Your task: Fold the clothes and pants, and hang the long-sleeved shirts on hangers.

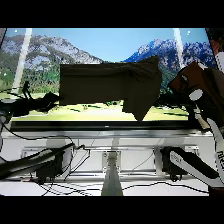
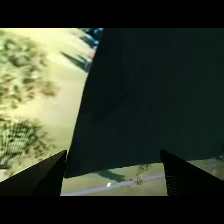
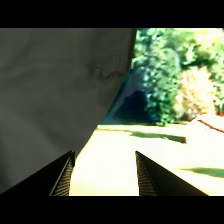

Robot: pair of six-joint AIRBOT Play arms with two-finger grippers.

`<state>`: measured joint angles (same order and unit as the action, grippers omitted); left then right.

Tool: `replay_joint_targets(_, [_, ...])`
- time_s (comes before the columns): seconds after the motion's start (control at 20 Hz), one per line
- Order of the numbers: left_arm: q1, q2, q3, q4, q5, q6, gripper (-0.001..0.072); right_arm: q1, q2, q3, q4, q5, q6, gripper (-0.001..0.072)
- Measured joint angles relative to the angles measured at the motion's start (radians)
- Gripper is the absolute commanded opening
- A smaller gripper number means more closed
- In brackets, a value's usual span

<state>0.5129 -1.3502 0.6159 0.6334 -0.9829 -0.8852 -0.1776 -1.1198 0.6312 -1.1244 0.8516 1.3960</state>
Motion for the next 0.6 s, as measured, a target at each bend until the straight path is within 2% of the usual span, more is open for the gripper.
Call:
replay_joint_targets(0.1, [-0.002, -0.042, -0.002, -0.034, 0.011, 0.037, 0.0252, 0.0, -0.011, -0.008, 0.01, -0.014, 0.011, 0.0446])
replay_joint_targets(0.2, [-0.008, -0.068, -0.004, -0.048, 0.017, 0.064, 0.0054, 0.0, -0.021, -0.019, 0.015, -0.019, 0.019, 0.0446])
replay_joint_targets(0.25, [-0.012, -0.076, -0.004, -0.053, 0.016, 0.083, 0.0015, 0.0, -0.026, -0.022, 0.018, -0.017, 0.022, 0.0446])
replay_joint_targets(0.5, [-0.021, -0.092, 0.0, -0.061, -0.063, 0.189, 0.0015, 0.0, -0.037, -0.059, 0.118, 0.011, 0.026, 0.0445])
replay_joint_targets(0.55, [-0.022, -0.092, 0.001, -0.069, -0.074, 0.201, 0.0015, 0.0, -0.039, -0.073, 0.156, 0.008, 0.021, 0.0425])
replay_joint_targets(0.6, [-0.023, -0.093, 0.002, -0.071, -0.083, 0.208, 0.0015, 0.003, -0.04, -0.087, 0.191, 0.001, 0.017, 0.0291])
